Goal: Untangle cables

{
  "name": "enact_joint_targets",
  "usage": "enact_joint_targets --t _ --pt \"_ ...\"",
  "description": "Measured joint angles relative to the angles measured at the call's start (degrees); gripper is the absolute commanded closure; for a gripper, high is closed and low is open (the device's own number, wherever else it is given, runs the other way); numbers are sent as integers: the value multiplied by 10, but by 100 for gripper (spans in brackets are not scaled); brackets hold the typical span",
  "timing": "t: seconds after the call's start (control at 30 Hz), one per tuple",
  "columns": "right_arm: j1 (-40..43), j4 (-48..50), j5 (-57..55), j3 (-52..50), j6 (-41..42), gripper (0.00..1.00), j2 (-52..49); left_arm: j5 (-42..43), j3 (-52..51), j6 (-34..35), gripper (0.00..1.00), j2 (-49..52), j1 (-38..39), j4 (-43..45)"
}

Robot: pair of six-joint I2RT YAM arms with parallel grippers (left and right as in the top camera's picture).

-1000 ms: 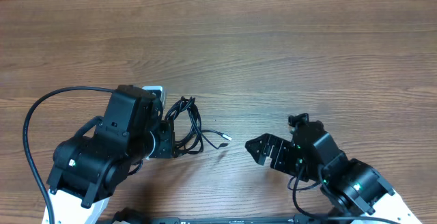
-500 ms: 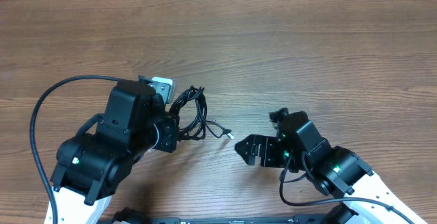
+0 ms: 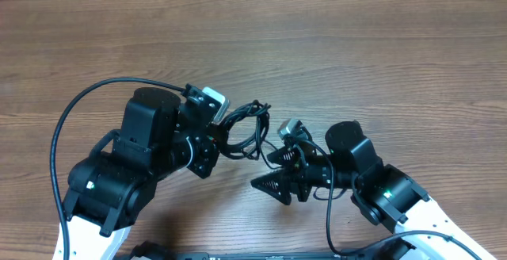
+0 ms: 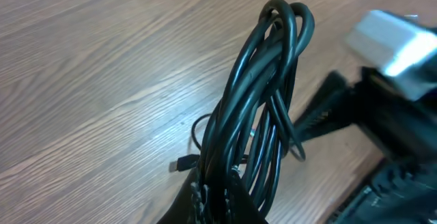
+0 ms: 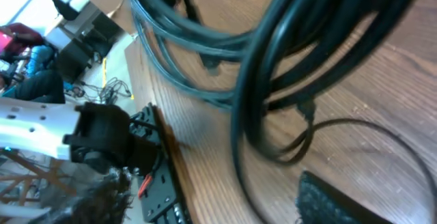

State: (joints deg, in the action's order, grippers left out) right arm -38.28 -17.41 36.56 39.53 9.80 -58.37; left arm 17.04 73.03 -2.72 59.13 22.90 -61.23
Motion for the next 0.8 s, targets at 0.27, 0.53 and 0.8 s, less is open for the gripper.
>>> enact_joint_targets --t 0.27,0.53,0.8 --pt "1 28 -14 0 -30 81 -48 61 -1 -4 96 0 0 17" --pt "1 93 -15 0 -36 96 -51 96 -2 0 96 0 -1 32" --pt "1 73 -10 0 -29 96 -51 54 -3 67 96 0 -28 65"
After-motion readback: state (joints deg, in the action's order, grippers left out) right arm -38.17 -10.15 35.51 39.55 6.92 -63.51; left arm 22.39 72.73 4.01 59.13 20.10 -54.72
